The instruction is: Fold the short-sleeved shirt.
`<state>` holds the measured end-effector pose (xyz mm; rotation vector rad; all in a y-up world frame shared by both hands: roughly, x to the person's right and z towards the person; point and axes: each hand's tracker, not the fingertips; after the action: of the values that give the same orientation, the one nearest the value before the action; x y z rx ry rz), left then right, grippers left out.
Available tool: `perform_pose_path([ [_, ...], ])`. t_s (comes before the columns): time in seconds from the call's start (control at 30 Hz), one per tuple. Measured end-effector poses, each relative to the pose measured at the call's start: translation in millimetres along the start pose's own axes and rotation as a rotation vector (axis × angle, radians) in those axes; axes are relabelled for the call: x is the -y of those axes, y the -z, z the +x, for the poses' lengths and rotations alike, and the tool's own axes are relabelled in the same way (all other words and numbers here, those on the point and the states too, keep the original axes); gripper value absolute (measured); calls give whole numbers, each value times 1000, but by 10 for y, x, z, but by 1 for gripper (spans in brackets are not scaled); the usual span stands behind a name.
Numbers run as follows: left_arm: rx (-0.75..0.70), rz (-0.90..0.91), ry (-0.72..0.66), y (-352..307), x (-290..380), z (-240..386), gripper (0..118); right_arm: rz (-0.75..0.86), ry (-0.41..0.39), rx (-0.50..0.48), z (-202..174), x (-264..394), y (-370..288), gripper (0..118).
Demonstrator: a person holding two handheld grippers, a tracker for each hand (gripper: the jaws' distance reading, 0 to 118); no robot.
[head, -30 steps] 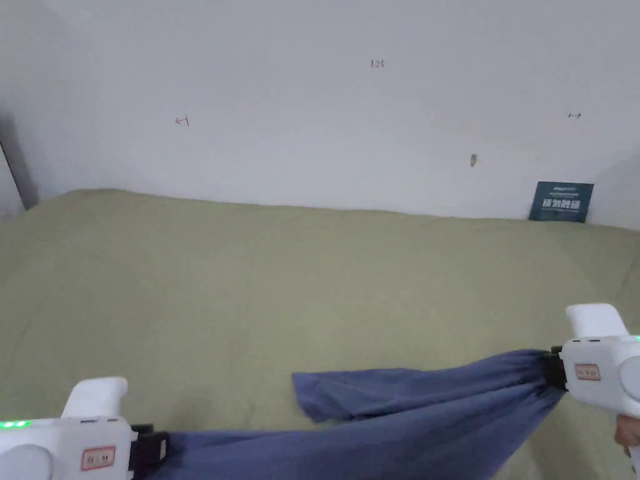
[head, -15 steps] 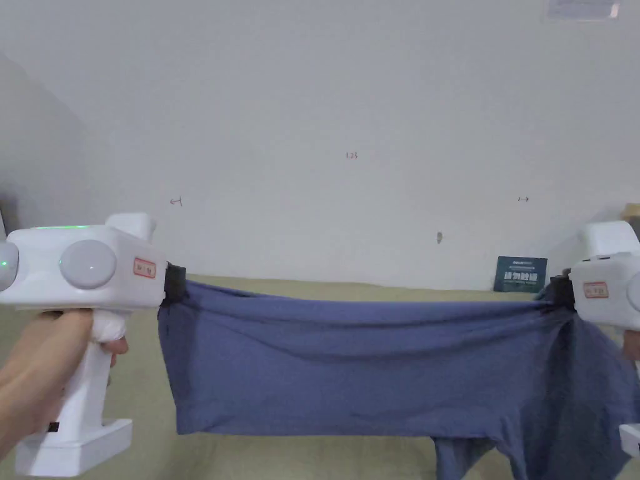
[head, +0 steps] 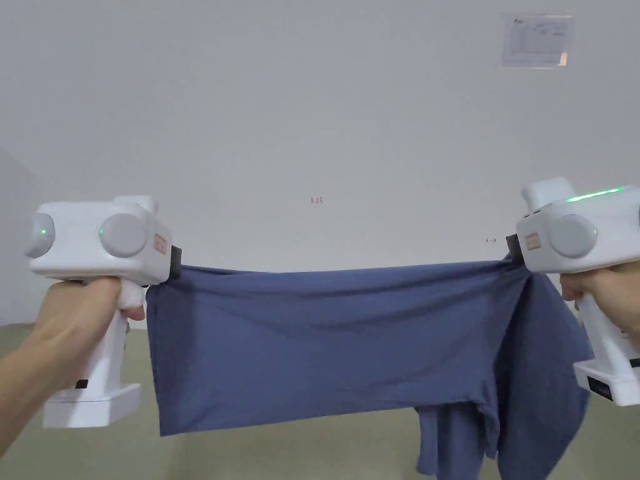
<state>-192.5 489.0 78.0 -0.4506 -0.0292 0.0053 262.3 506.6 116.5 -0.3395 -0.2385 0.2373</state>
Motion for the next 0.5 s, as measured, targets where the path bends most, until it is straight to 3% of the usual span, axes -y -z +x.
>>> perform_pose_path([
  [0.27,-68,-12,25,870,72,97,6,-27,-13,29,-296,98,963,2],
  [0.5,-79,-164,31,1642,972,-11,6,-165,-53,-11,-725,1044,1560,2],
])
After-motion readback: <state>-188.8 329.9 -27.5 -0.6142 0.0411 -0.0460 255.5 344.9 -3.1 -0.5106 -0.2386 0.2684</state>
